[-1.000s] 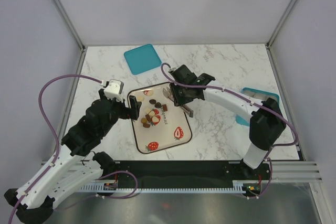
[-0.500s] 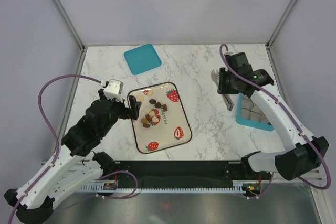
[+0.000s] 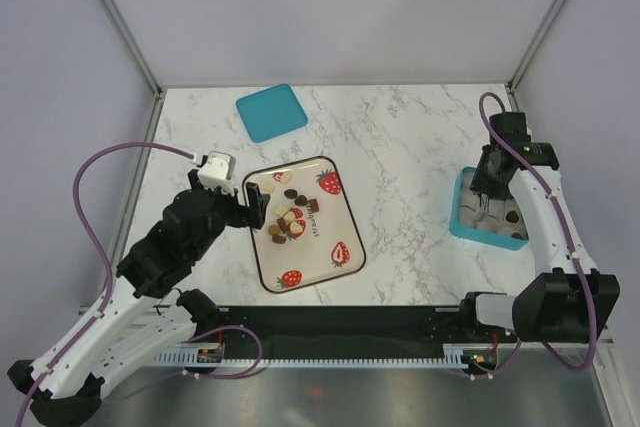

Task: Pack the chocolate

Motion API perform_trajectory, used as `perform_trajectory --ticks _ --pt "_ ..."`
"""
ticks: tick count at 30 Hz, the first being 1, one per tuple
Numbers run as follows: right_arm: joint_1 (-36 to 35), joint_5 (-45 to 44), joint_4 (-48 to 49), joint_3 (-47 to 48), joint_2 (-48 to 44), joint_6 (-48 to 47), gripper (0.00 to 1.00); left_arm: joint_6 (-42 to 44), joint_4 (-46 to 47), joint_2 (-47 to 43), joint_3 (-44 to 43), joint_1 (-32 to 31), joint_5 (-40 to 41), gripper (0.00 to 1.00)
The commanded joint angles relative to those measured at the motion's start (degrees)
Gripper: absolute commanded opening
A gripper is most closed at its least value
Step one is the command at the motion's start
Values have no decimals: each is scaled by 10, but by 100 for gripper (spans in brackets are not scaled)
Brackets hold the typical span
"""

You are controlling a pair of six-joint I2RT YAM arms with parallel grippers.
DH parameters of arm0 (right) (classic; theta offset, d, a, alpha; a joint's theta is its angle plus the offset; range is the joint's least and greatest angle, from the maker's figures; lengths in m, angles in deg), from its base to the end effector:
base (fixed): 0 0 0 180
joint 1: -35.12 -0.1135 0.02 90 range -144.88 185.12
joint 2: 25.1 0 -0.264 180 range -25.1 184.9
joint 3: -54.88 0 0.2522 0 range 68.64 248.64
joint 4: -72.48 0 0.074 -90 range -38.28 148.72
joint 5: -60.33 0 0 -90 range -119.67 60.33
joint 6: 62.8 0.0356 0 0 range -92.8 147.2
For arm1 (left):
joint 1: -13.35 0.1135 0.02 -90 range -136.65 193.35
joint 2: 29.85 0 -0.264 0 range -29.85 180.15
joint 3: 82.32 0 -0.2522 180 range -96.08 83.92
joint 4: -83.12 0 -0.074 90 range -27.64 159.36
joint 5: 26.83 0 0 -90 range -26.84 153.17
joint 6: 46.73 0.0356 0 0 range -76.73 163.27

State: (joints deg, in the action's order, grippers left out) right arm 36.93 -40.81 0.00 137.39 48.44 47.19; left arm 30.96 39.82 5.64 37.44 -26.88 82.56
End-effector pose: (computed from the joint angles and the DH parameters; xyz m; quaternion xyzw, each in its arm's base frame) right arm 0.2426 -0.0145 0.3085 0.2050 0.9471 -0.0573 0.2401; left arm 0.1115 -0.0789 0.3381 0.0976 0.8003 -0.1321 0.5766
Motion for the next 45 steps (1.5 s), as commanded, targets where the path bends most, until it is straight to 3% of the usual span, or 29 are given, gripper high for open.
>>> perform_trajectory --ticks 1,8,28,45 --pt "22 -31 17 -8 -33 18 34 14 21 -8 2 1 2 100" --pt "68 -25 47 -36 -37 27 36 13 21 -9 2 1 -7 100" --pt "71 -27 100 -63 5 59 39 12 21 -10 2 1 -3 100" --pt "79 -27 117 -81 4 54 47 12 23 -8 3 1 -5 100"
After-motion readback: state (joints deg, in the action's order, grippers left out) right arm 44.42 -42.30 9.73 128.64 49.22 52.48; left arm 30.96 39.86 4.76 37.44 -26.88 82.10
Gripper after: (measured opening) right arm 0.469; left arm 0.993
